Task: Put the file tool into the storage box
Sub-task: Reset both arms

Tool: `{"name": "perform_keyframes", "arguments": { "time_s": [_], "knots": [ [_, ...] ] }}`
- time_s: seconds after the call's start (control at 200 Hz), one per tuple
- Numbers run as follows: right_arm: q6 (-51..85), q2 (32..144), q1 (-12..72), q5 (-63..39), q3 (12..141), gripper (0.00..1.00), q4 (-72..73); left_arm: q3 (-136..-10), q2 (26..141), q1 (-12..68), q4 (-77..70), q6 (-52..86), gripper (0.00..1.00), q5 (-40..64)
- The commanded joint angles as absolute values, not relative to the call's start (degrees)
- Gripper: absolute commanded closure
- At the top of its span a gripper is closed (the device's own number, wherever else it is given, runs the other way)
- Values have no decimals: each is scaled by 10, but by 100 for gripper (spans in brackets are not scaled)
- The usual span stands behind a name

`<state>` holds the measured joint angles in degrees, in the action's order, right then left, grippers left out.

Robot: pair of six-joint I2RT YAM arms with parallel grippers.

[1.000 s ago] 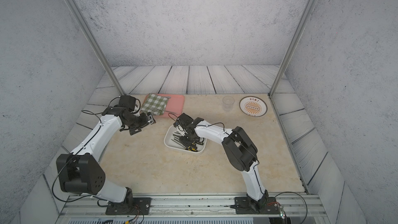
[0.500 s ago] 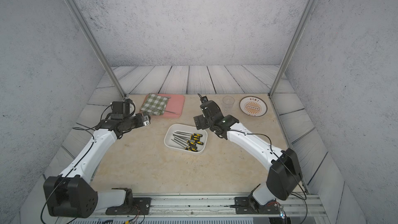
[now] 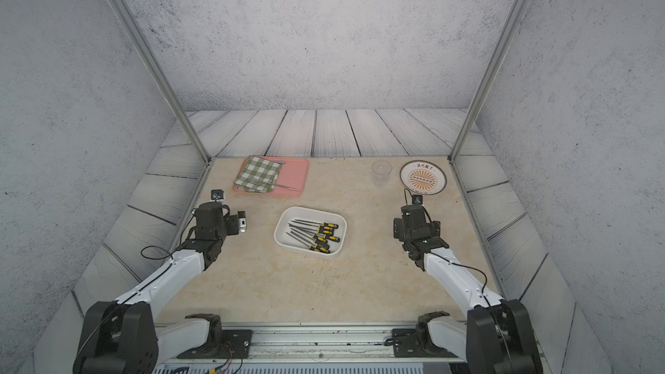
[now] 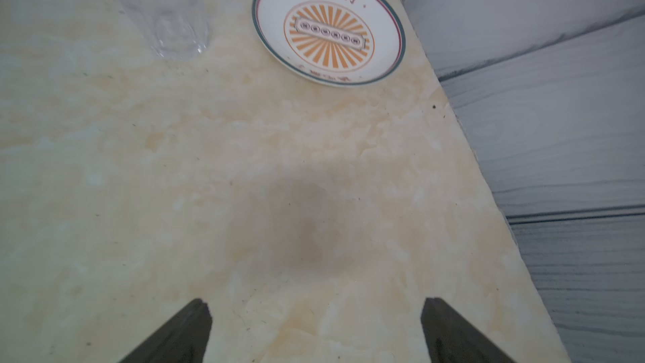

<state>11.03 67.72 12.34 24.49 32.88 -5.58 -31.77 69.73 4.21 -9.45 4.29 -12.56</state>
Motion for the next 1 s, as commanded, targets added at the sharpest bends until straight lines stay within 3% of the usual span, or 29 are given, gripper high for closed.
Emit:
{"name": "perform_keyframes", "arguments": {
  "time_s": [0.0, 0.22, 0.355, 0.435, 0.55, 0.631, 0.721, 0.806, 0.996],
  "knots": [
    [85, 718, 111, 260, 300, 1, 71, -290, 748, 33, -226, 48, 2, -142],
    [36, 807, 92, 268, 319, 1, 205, -303, 821, 32, -303, 37, 2, -173],
    [44, 836, 59, 211, 324, 1, 266, -232, 901, 21, -529, 11, 1, -115],
    [38, 860, 51, 186, 303, 1, 336, -253, 870, 23, -432, 17, 1, -114],
    [53, 865, 24, 138, 269, 1, 381, -245, 888, 20, -477, 14, 1, -108],
    [46, 902, 21, 124, 234, 1, 512, -258, 876, 16, -432, 19, 2, -98],
    [43, 874, 19, 103, 268, 1, 392, -257, 878, 14, -438, 19, 2, -95],
    [39, 890, 18, 105, 249, 1, 461, -257, 876, 13, -435, 19, 2, -94],
    [35, 878, 19, 98, 260, 1, 419, -256, 876, 14, -434, 20, 2, -94]
  ]
}}
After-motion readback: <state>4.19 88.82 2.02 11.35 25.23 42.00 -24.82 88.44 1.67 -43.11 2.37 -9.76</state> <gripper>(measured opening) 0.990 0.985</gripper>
